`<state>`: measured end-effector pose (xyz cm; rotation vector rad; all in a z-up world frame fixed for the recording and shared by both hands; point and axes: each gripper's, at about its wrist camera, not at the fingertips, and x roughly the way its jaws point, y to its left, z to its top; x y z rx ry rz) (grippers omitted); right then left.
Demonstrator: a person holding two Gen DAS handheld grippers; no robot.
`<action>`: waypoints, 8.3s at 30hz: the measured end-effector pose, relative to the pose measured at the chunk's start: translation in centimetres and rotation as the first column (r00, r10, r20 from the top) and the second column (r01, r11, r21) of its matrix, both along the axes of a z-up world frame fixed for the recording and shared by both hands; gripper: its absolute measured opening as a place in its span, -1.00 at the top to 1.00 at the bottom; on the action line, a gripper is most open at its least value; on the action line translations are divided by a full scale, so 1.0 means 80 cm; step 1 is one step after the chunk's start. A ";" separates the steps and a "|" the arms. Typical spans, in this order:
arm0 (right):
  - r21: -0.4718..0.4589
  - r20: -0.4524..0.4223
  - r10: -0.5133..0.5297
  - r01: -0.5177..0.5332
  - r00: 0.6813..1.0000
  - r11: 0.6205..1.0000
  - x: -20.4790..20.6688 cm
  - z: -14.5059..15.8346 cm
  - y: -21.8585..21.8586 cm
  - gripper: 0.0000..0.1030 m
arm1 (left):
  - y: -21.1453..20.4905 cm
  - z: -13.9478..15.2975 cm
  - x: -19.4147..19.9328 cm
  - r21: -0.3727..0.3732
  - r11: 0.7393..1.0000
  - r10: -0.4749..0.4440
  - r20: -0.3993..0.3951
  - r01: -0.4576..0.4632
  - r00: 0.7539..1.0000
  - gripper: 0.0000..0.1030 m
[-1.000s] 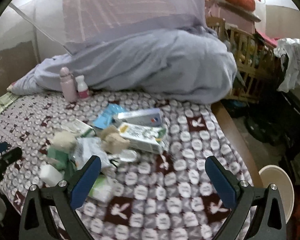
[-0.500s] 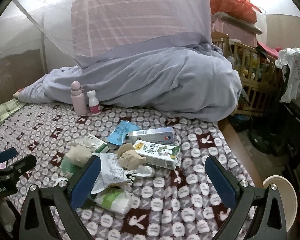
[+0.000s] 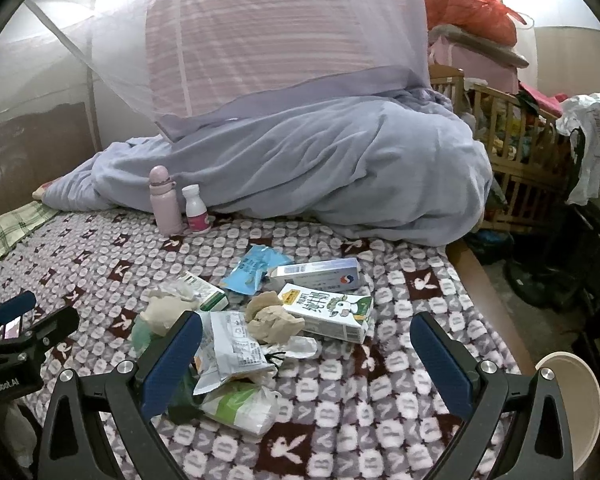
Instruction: Collect trash
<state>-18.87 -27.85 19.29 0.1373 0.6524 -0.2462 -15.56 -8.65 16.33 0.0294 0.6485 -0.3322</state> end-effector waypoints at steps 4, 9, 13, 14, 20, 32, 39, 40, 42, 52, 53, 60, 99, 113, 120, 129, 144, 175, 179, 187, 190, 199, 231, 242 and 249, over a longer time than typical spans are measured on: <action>-0.006 0.003 0.002 -0.002 1.000 1.000 0.001 0.000 0.003 -1.00 | 0.001 -0.002 0.002 -0.001 1.000 0.002 -0.007 -0.002 1.000 -0.97; -0.021 0.005 -0.001 0.001 1.000 1.000 0.003 0.000 0.005 -1.00 | 0.000 -0.005 0.005 0.001 1.000 0.008 -0.009 -0.008 1.000 -0.97; -0.029 0.004 -0.003 0.003 1.000 1.000 0.003 -0.001 0.005 -1.00 | -0.004 -0.008 0.007 0.018 1.000 0.007 -0.010 -0.007 1.000 -0.97; -0.031 0.004 -0.001 0.001 1.000 1.000 0.003 -0.001 0.005 -1.00 | -0.004 -0.009 0.007 0.022 1.000 0.006 -0.011 -0.006 1.000 -0.97; -0.039 0.004 0.001 -0.001 1.000 0.999 0.005 -0.002 0.007 -1.00 | 0.000 -0.013 0.009 0.004 1.000 0.019 -0.016 -0.019 1.000 -0.97; -0.046 -0.015 0.008 -0.009 1.000 0.999 0.011 -0.008 0.009 -1.00 | 0.005 -0.021 0.012 -0.008 0.999 0.037 -0.037 -0.037 0.999 -0.97; -0.037 -0.027 0.015 -0.016 1.000 0.999 0.011 -0.013 0.006 -1.00 | 0.007 -0.023 0.016 0.006 0.999 0.050 -0.042 -0.049 0.998 -0.97; -0.034 -0.029 0.018 -0.019 0.999 0.999 0.011 -0.014 0.006 -1.00 | 0.007 -0.023 0.016 0.007 0.999 0.050 -0.042 -0.050 0.998 -0.97; -0.036 -0.031 0.021 -0.022 0.999 0.999 0.010 -0.015 0.007 -1.00 | 0.007 -0.023 0.016 0.008 0.999 0.051 -0.041 -0.051 0.998 -0.97; -0.018 -0.057 0.040 -0.042 0.998 0.999 0.009 -0.022 0.008 -1.00 | 0.011 -0.029 0.020 0.021 0.998 0.058 -0.044 -0.057 0.997 -0.97; -0.016 -0.057 0.041 -0.042 0.997 0.999 0.009 -0.023 0.007 -1.00 | 0.011 -0.030 0.020 0.021 0.998 0.059 -0.044 -0.058 0.997 -0.97; -0.005 -0.065 0.045 -0.045 0.997 0.999 0.010 -0.025 0.006 -1.00 | 0.014 -0.031 0.020 0.021 0.998 0.058 -0.046 -0.057 0.997 -0.97; 0.181 -0.232 0.221 -0.181 0.947 0.967 0.033 -0.089 0.000 -0.42 | -0.019 -0.115 0.047 0.043 0.990 -0.117 -0.308 0.136 0.944 -0.24; 0.332 -0.241 0.449 -0.362 0.861 0.871 0.071 -0.118 0.087 -0.10 | 0.048 -0.073 0.045 -0.021 0.985 -0.167 -0.316 0.169 0.934 0.58; 0.295 -0.347 0.485 -0.397 0.803 0.869 0.113 -0.157 0.141 0.09 | 0.077 -0.073 0.052 -0.029 0.993 -0.115 -0.312 0.112 0.943 0.58; 0.408 -0.269 0.531 -0.404 0.804 0.819 0.080 -0.133 0.117 0.69 | 0.057 -0.061 0.040 -0.058 0.987 -0.160 -0.292 0.149 0.943 0.58; 0.398 -0.137 0.345 -0.267 0.929 0.878 -0.036 -0.053 -0.034 0.69 | -0.092 -0.017 0.003 -0.075 0.934 -0.357 -0.252 0.350 0.899 0.58; 0.346 -0.192 0.411 -0.330 0.891 0.878 -0.051 -0.087 -0.024 0.58 | -0.135 -0.004 -0.008 -0.086 0.915 -0.403 -0.259 0.395 0.878 0.58; 0.378 -0.142 0.303 -0.232 0.942 0.896 -0.095 -0.058 -0.099 0.58 | -0.200 -0.005 -0.018 -0.131 0.872 -0.489 -0.273 0.472 0.828 0.58; 0.292 -0.188 -0.026 0.081 0.982 0.953 -0.191 -0.064 -0.243 0.58 | -0.352 -0.013 -0.052 -0.199 0.758 -0.650 -0.311 0.621 0.694 0.57; 0.286 -0.209 -0.159 0.216 0.965 0.933 -0.228 -0.078 -0.308 0.58 | -0.404 -0.016 -0.067 -0.209 0.717 -0.693 -0.310 0.665 0.650 0.57; 0.233 -0.285 -0.366 0.434 0.886 0.870 -0.283 -0.127 -0.417 0.58 | -0.553 -0.042 -0.107 -0.293 0.624 -0.775 -0.347 0.724 0.528 0.38; 0.239 -0.216 -0.218 0.269 0.952 0.933 -0.180 -0.098 -0.291 -0.07 | -0.355 -0.061 -0.052 0.040 0.864 -0.473 -0.283 0.503 0.835 -0.19; 0.270 -0.202 -0.028 0.083 0.979 0.959 -0.098 -0.092 -0.187 -0.12 | -0.220 -0.059 -0.002 0.091 0.938 -0.298 -0.278 0.334 0.913 -0.19; 0.300 -0.213 0.091 -0.024 0.973 0.954 -0.056 -0.101 -0.124 -0.15 | -0.125 -0.063 0.031 0.117 0.971 -0.170 -0.275 0.209 0.946 -0.19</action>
